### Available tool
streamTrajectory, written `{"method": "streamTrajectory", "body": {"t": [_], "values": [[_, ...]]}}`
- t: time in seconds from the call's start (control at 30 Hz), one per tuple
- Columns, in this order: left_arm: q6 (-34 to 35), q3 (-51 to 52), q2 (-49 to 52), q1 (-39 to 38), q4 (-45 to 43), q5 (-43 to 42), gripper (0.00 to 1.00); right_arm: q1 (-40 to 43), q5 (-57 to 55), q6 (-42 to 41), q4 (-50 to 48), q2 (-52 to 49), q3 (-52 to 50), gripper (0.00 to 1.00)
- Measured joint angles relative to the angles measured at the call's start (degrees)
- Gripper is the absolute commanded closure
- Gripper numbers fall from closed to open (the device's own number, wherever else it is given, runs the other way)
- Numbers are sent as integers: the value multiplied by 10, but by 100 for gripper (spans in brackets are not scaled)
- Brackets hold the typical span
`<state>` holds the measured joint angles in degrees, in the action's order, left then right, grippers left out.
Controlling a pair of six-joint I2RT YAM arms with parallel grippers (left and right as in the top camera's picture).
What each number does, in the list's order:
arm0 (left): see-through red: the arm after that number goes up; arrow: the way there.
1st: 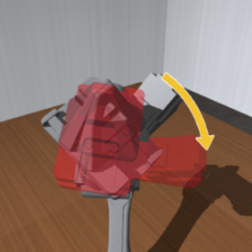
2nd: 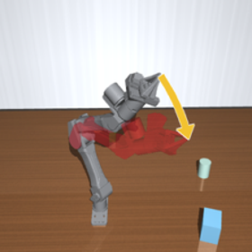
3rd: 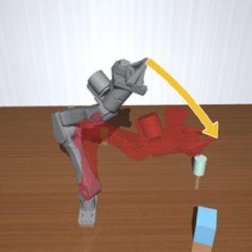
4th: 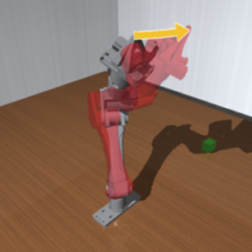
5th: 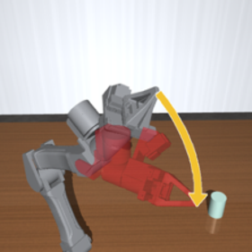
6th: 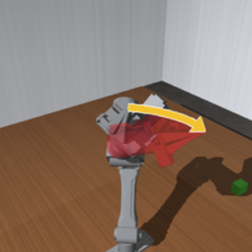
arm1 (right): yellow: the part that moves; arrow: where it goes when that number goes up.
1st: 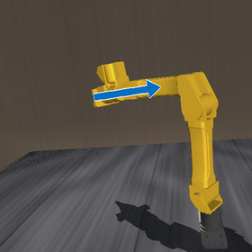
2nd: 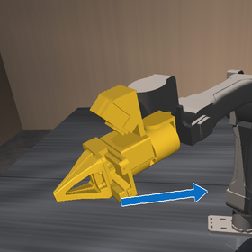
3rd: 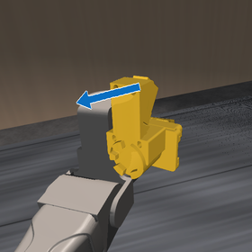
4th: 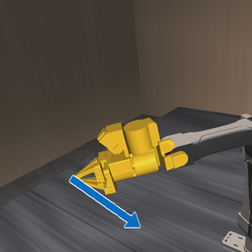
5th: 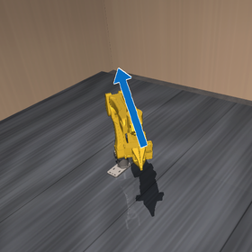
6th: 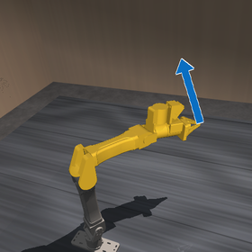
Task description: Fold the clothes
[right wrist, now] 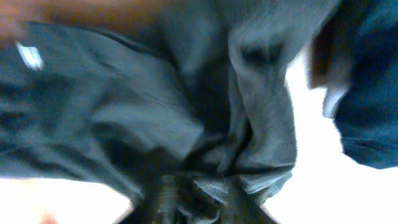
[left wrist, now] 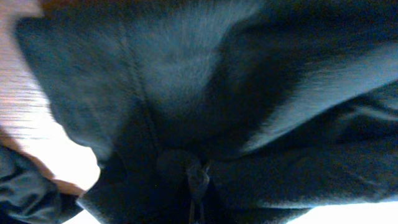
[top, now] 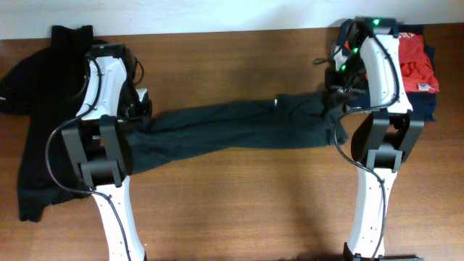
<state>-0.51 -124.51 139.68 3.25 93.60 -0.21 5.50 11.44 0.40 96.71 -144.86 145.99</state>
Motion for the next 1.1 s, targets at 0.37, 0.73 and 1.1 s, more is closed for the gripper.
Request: {"method": "streamTrajectory", "body": {"t": [0.37, 0.73, 1.1], "values": [[0, -25, -63, 0, -11, -2, 99, -23, 12, 13, -69, 15, 26, 41], [0, -25, -63, 0, -17, -5, 99, -33, 16, 12, -191, -7, -84, 48], [0, -25, -63, 0, -17, -5, 99, -32, 17, 4, -232, -7, -139, 84]]}}
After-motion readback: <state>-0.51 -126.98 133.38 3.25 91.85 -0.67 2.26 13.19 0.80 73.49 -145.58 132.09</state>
